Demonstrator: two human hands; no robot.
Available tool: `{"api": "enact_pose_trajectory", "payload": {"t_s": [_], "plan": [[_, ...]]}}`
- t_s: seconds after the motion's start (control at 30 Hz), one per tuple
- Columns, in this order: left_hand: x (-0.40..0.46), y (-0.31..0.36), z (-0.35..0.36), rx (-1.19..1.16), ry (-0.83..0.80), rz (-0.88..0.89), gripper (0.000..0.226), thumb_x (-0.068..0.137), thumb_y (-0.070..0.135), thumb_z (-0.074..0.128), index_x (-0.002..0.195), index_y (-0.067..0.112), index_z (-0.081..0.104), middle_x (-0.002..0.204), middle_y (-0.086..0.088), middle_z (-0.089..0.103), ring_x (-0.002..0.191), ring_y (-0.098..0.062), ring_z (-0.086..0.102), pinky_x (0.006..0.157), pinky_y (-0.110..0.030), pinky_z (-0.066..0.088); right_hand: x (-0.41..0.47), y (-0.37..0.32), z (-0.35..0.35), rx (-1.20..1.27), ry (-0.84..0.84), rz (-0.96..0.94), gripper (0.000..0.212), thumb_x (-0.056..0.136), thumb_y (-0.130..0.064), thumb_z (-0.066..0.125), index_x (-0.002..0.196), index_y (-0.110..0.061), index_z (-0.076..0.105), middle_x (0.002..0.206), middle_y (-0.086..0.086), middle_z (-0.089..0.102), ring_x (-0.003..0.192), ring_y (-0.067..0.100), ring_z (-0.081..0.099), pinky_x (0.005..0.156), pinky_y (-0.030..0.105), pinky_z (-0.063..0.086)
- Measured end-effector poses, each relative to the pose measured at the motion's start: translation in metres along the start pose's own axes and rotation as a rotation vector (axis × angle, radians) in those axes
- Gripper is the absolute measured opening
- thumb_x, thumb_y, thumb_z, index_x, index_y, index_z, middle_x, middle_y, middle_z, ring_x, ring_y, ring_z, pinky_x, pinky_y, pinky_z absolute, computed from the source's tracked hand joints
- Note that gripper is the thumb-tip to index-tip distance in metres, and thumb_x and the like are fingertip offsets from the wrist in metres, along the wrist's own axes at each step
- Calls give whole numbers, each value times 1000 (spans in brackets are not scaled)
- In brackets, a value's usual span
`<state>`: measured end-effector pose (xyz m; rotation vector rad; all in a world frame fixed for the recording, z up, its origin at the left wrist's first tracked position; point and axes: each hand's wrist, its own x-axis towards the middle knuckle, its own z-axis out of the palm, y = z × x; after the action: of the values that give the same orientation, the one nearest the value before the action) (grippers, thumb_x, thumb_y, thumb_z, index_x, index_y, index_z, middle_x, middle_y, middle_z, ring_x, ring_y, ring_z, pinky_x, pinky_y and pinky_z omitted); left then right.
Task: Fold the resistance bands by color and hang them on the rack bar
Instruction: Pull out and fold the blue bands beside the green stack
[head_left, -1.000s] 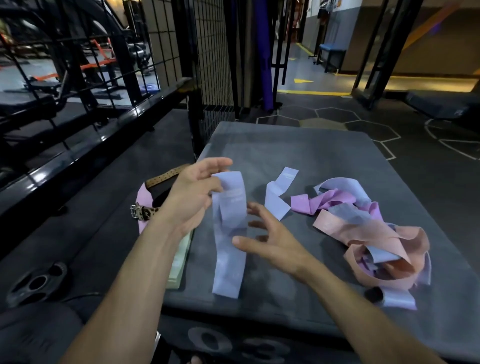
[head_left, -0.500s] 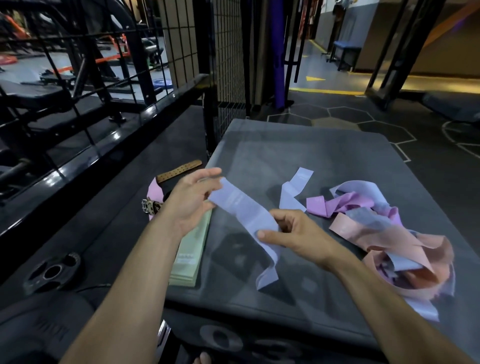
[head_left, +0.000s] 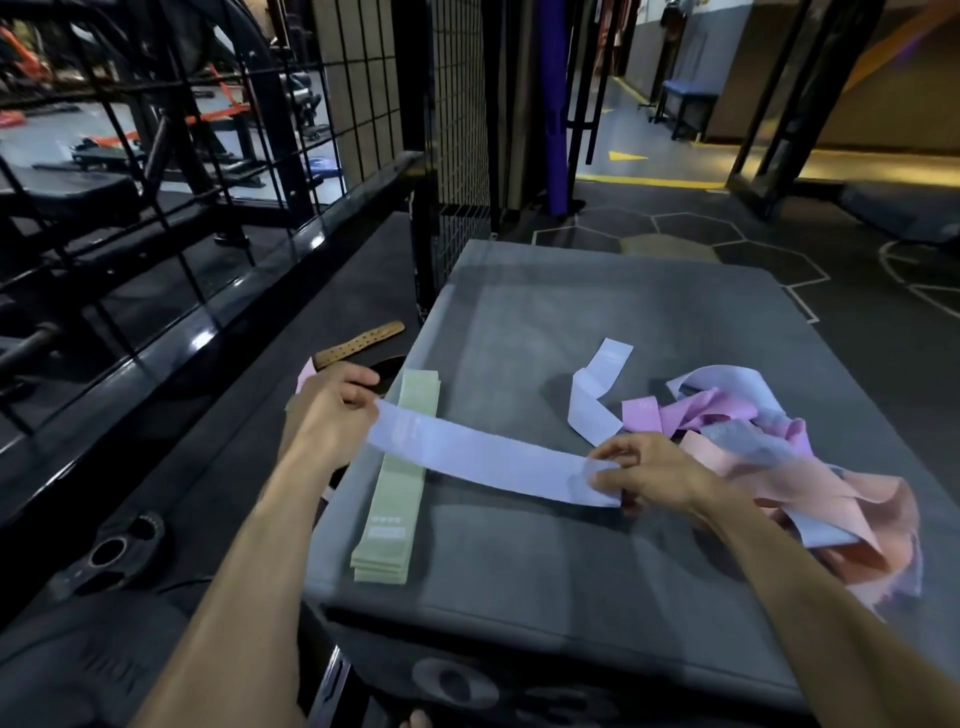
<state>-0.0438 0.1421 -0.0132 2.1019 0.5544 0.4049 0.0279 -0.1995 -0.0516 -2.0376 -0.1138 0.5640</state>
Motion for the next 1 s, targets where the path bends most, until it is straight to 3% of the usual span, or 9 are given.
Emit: {"api": "enact_pose_trajectory", "payload": {"t_s": [0.1,0.17,0.27,0.4,0.5,0.63,0.7,0.87,1.0], "plan": [[-3,-6,-3,189,-140,30,34,87,-1,60,108,24,68,86,11,65,87,-23,64,69,-27,48,7,0,3,7,170,-4,22,83,-9,78,101,-9,65,68,7,66,42,13,51,43,21,41],[-4,-12,-4,212,-240,41,37,85,-3,60,102,29,66,91,4,65,78,-23,63,61,-32,54,12,-2,4,11,259,-14,24,83,-12,79,102,-10,65,80,8,71,40,12,52,39,17,38],[-7,-14,-1,263,-410,88,43,83,-6,61,99,34,62,100,1,61,70,-16,57,61,-27,49,19,-10,0,-41,396,-31,23,81,-9,79,99,-12,66,89,6,72,35,12,54,37,15,39],[-21,-1,15,385,-642,99,43,82,1,66,112,32,61,102,7,63,71,-8,58,58,-23,48,43,-40,-11,-95,499,-126,15,80,1,71,91,-9,68,80,8,74,46,21,68,46,26,52],[-35,10,35,506,-798,117,42,82,7,69,116,30,56,103,7,65,78,-11,63,61,-22,49,71,-69,-10,-164,473,-223,19,79,5,67,81,-13,67,76,13,74,52,23,71,54,29,59],[-45,20,56,527,-933,90,35,82,10,75,109,23,57,102,-3,72,61,-11,69,56,-23,56,115,-93,12,-365,311,-260,19,78,4,67,80,-14,67,72,9,75,64,21,74,71,40,63],[-44,21,61,546,-964,67,31,80,6,77,105,16,60,99,-7,73,66,-15,73,55,-25,57,133,-98,26,-447,274,-258,22,75,4,65,78,-17,67,72,7,75,71,22,74,75,40,62],[-38,22,64,556,-1029,-16,25,80,8,79,103,7,69,91,-12,77,73,-19,77,71,-34,64,156,-99,44,-624,182,-302,24,76,3,59,87,-14,72,72,3,72,75,21,69,78,31,58],[-39,19,65,591,-1007,-23,18,79,10,79,93,11,67,75,-7,75,59,-15,73,70,-32,63,167,-91,55,-633,190,-346,19,75,-3,63,84,-18,71,79,3,72,79,22,70,73,32,58]]}}
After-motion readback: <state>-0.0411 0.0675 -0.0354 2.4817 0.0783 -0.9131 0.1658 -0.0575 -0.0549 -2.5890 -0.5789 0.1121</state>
